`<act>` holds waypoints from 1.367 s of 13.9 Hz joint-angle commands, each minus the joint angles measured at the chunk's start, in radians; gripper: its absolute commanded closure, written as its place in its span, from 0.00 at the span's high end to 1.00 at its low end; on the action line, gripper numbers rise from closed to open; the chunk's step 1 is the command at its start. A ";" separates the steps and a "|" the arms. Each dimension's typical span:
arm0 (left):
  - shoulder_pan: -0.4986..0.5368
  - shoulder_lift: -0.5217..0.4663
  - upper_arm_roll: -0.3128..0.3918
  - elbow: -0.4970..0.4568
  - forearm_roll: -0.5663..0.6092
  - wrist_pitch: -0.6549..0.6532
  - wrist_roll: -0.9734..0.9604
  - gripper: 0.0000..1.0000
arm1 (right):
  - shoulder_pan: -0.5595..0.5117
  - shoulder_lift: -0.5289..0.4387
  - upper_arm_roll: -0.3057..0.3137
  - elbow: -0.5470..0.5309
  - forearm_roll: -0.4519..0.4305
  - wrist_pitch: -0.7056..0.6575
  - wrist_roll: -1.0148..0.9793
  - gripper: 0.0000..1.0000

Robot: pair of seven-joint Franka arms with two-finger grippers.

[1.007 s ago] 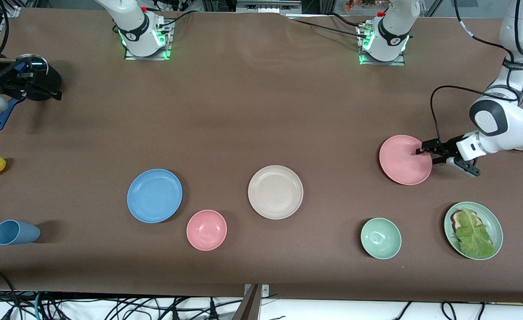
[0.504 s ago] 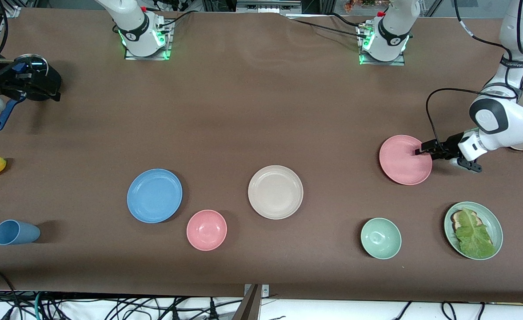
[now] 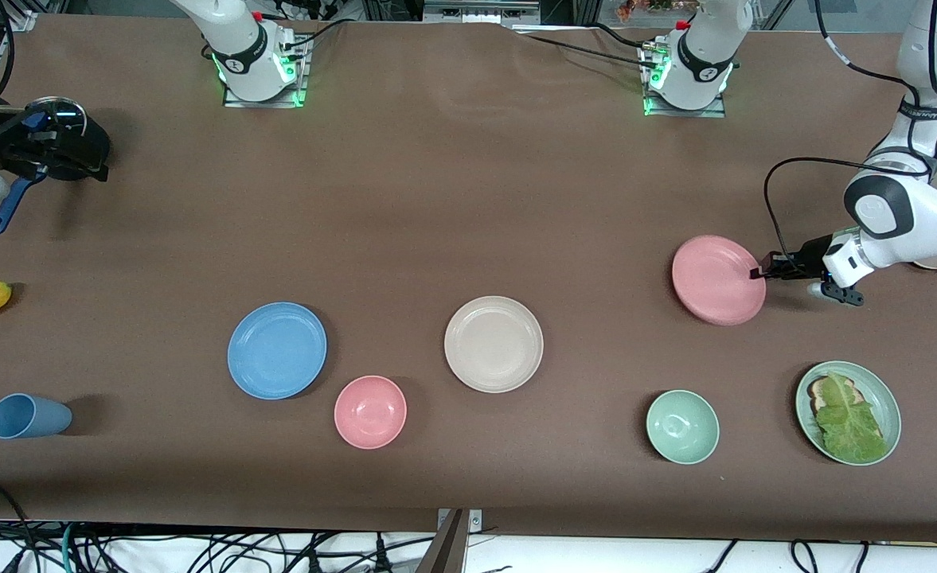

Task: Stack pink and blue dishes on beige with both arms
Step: 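Grip the pink plate rim with the left gripper and drag it toward the beige plate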

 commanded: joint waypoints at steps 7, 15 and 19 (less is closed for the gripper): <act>-0.067 -0.048 -0.011 0.028 0.003 -0.017 -0.072 0.00 | 0.001 0.008 0.000 0.026 -0.005 -0.009 -0.009 1.00; -0.157 -0.040 -0.189 0.166 0.124 -0.020 -0.434 0.00 | 0.002 0.008 0.000 0.026 -0.005 -0.014 -0.010 1.00; -0.278 0.036 -0.215 0.276 0.125 -0.012 -0.641 0.00 | -0.001 0.008 -0.001 0.026 -0.005 -0.006 0.002 1.00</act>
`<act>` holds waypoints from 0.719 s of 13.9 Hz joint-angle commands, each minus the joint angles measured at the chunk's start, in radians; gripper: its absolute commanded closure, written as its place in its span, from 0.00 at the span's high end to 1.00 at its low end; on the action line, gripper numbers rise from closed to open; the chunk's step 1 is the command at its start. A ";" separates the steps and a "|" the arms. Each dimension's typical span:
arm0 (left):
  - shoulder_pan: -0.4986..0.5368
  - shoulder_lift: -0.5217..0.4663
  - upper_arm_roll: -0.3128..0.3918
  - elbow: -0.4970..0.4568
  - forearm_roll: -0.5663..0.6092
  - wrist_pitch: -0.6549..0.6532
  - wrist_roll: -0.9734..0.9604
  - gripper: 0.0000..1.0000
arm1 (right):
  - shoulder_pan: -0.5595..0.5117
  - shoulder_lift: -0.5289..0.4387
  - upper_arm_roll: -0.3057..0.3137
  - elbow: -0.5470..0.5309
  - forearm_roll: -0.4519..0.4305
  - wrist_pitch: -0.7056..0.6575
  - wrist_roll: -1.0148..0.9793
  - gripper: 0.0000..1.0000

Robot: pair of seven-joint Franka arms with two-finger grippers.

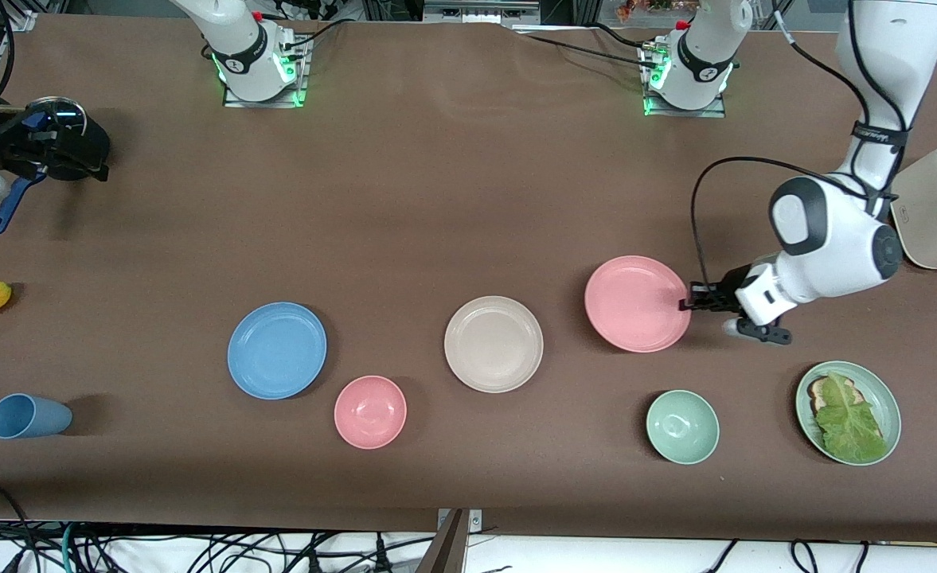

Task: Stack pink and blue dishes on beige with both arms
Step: 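Slide the pink plate onto the beige plate with the left gripper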

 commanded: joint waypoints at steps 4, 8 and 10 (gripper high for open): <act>-0.195 0.154 0.002 0.181 0.023 0.045 -0.292 0.00 | -0.006 0.008 -0.004 0.026 -0.005 -0.005 0.002 1.00; -0.303 0.220 0.005 0.251 0.023 0.099 -0.475 0.00 | 0.002 0.017 0.002 0.026 0.003 -0.003 0.003 1.00; -0.337 0.250 0.004 0.276 0.023 0.137 -0.534 0.00 | 0.002 0.023 0.002 0.024 0.005 -0.003 -0.006 1.00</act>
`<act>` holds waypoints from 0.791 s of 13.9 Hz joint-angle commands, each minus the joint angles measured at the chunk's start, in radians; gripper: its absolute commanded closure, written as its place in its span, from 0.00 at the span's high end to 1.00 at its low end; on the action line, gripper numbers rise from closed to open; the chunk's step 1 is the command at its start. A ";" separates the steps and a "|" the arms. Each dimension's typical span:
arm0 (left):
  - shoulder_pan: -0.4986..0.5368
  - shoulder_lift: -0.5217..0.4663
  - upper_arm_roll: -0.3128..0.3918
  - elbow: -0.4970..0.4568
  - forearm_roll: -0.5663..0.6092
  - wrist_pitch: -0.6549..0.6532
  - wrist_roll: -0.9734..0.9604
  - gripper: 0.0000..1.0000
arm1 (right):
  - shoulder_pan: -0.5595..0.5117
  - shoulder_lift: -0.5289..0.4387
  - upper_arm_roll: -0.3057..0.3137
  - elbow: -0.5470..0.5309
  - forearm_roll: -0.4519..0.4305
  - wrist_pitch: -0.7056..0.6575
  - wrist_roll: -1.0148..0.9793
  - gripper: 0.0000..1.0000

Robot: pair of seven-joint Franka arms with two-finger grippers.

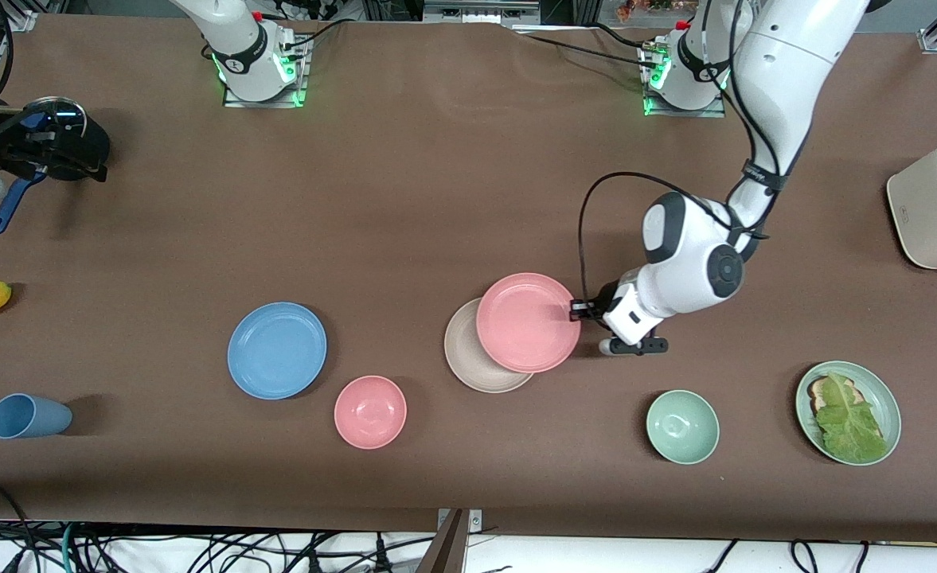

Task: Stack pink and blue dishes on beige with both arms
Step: 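Slide the pink plate onto the beige plate with the left gripper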

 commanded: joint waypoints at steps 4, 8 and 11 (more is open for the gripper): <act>-0.081 0.097 0.013 0.100 0.024 0.065 -0.155 0.00 | 0.003 0.048 0.003 0.021 0.001 -0.006 -0.015 1.00; -0.110 0.128 0.015 0.153 0.038 0.072 -0.230 0.00 | 0.005 0.116 0.005 0.022 0.003 0.049 -0.049 1.00; -0.110 0.132 0.024 0.154 0.039 0.072 -0.230 0.00 | 0.018 0.179 0.006 0.021 0.004 0.124 -0.046 0.99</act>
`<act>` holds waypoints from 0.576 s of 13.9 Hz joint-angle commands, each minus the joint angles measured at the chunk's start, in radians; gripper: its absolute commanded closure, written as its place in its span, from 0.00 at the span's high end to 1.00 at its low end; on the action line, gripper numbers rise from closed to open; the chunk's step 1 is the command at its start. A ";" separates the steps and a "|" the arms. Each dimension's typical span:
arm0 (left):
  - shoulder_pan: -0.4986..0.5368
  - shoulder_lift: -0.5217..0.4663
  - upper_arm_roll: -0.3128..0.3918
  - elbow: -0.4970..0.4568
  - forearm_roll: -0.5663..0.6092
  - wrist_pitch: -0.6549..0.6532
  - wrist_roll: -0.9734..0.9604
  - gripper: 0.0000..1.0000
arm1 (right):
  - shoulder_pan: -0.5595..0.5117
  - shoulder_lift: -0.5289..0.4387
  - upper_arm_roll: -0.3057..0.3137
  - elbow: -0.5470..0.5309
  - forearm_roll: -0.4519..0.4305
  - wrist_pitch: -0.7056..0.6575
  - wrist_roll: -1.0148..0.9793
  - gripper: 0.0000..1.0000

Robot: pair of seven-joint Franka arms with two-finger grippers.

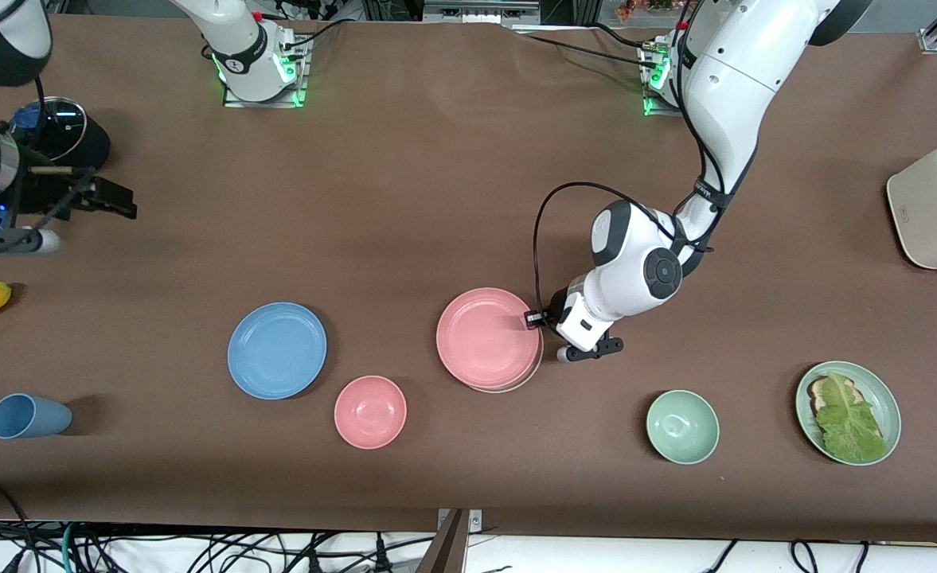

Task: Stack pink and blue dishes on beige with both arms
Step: 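Release the pink plate with the left gripper while the right gripper reaches the blue plate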

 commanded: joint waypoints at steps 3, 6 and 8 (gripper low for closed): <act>-0.009 0.021 0.019 0.036 0.035 0.001 -0.024 0.00 | 0.039 0.107 0.001 0.023 0.004 0.112 0.005 0.99; -0.009 0.023 0.021 0.036 0.036 0.001 -0.023 0.05 | 0.062 0.159 0.001 0.021 0.005 0.168 0.015 0.99; -0.009 0.021 0.028 0.036 0.056 0.001 -0.023 0.20 | 0.074 0.197 0.001 0.020 0.024 0.217 0.025 0.99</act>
